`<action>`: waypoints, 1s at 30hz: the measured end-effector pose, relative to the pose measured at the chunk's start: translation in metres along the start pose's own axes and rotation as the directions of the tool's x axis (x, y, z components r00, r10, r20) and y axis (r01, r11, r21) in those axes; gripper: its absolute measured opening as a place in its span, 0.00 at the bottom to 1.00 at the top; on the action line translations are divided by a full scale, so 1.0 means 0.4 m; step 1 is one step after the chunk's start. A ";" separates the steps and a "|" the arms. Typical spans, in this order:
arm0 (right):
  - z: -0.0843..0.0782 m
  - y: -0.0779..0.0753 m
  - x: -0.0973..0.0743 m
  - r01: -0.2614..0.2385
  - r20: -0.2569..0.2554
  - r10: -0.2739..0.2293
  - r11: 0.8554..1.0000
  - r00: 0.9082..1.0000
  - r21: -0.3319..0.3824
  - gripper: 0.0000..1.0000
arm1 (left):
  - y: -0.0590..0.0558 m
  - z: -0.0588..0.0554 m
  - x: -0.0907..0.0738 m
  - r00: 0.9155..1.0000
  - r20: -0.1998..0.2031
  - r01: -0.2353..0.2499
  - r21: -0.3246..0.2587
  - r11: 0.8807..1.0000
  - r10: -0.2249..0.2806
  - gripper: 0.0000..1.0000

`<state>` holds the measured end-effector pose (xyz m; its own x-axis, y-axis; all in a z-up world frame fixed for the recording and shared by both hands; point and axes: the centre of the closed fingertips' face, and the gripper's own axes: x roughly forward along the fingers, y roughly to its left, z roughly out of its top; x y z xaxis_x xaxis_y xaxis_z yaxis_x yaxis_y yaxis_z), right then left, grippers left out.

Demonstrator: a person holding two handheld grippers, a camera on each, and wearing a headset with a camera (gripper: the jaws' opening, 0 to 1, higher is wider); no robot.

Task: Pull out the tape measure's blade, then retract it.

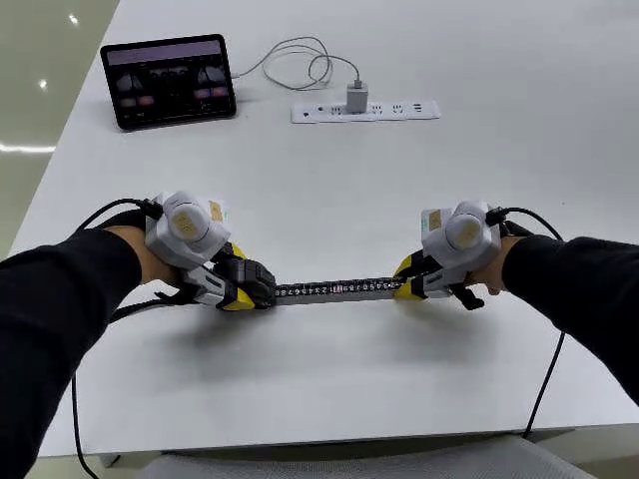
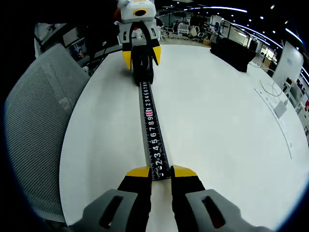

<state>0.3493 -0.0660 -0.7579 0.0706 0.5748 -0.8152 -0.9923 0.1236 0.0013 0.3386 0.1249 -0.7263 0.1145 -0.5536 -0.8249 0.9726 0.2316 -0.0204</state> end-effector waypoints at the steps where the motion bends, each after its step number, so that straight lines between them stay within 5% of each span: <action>1: -0.002 0.000 -0.002 0.001 -0.001 -0.001 1.000 1.000 0.000 0.10 | 0.000 0.000 0.000 1.000 0.000 0.000 0.000 1.000 0.000 0.34; 30: -0.037 -0.003 -0.037 0.012 -0.012 -0.011 1.000 1.000 0.014 0.10 | -0.002 0.002 -0.001 1.000 -0.001 -0.003 -0.004 1.000 0.003 0.35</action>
<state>0.3480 -0.0867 -0.7542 0.0806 0.5637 -0.8220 -0.9899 0.1415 -0.0001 0.3380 0.1244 -0.7256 0.1173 -0.5517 -0.8257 0.9714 0.2366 -0.0201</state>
